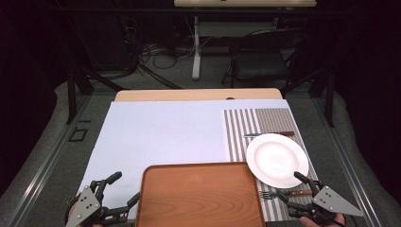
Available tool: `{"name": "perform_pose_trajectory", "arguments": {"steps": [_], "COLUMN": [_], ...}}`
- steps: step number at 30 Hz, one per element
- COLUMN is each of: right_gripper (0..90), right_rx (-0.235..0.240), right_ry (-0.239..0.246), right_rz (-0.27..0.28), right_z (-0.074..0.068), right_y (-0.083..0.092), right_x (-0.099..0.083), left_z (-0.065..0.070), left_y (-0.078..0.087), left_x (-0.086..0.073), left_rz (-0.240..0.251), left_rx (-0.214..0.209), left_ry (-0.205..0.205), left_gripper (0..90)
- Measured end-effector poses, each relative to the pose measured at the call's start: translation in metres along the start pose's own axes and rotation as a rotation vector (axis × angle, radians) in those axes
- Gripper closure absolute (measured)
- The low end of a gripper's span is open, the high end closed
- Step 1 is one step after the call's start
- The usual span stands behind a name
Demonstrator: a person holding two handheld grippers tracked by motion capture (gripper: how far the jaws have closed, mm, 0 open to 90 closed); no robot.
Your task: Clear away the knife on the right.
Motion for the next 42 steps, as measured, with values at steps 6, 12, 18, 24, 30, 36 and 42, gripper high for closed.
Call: {"name": "perform_pose_trajectory", "arguments": {"steps": [6,12,18,24,30,36,42], "right_gripper": [19.5,19.9,19.9,19.9,20.2,20.6,20.8], "right_rx": [-0.046,-0.089,-0.075,-0.025,0.000,0.059,0.098], "right_ry": [0.031,0.001,-0.036,-0.019,-0.004,0.015,0.058], "right_rz": [-0.032,-0.036,-0.050,-0.104,-0.124,-0.143,-0.199], "right_z": [0.008,0.020,0.027,0.025,0.028,0.027,0.027], "right_y": [0.009,0.027,0.028,0.025,0.017,0.009,0.006], "right_x": [0.002,0.001,-0.005,-0.008,-0.005,0.000,0.002], "left_z": [0.000,0.001,0.001,-0.002,-0.005,-0.010,-0.011], "left_y": [-0.002,-0.009,-0.010,-0.008,0.004,0.010,0.006], "left_x": [-0.002,-0.004,-0.005,-0.007,-0.009,-0.006,-0.003], "left_rz": [-0.006,-0.031,-0.046,-0.053,-0.054,-0.033,-0.023], "left_rx": [-0.011,0.021,0.061,0.088,0.108,0.125,0.108], "left_ry": [0.014,0.018,0.003,0.005,-0.001,0.020,0.025], "left_gripper": [15.7,15.7,15.7,15.7,15.8,15.7,15.7]}}
Point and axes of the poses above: each handheld gripper's, and its own axes: y roughly backward along the jaws, x roughly out of its top, z roughly to its right, the point moved 8 cm from there along -y, roughly forward along the jaws, and after that the axes turned 10 degrees about x, right-handed, at the moved point
